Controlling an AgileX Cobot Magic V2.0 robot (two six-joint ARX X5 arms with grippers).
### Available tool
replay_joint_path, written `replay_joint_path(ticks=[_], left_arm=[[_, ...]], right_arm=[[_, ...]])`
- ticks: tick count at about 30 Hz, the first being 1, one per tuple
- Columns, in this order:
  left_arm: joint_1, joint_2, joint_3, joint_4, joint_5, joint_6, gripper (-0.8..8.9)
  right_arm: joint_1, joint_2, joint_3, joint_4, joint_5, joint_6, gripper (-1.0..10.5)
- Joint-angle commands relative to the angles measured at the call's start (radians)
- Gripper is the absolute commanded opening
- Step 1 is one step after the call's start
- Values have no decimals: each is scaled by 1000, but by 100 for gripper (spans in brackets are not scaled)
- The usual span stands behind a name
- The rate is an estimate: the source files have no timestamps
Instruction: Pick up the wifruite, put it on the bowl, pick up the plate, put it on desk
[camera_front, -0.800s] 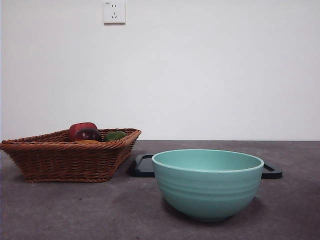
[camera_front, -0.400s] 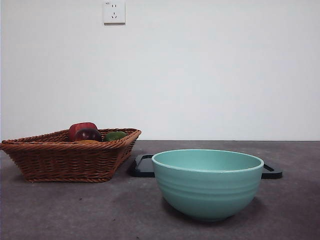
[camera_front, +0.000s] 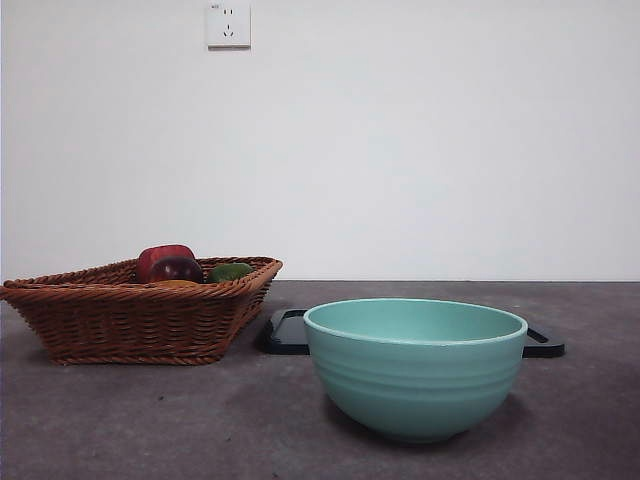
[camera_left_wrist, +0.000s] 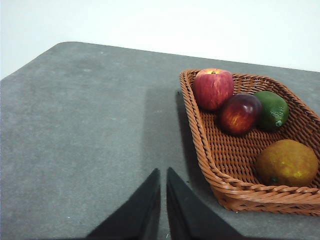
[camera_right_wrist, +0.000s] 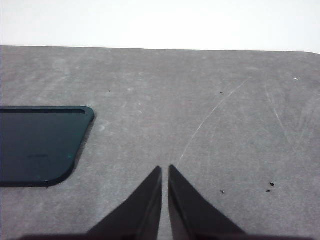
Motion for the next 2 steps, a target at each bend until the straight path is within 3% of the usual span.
replay_joint_path(ticks=[1,2], left_arm=[[1,0,-20,-6,-4,3,19],[1,0,-20,-6,-4,3,19]], right_arm=[[0,-2,-5,13,0,-4,18],[0,-2,-5,13,0,-4,18]])
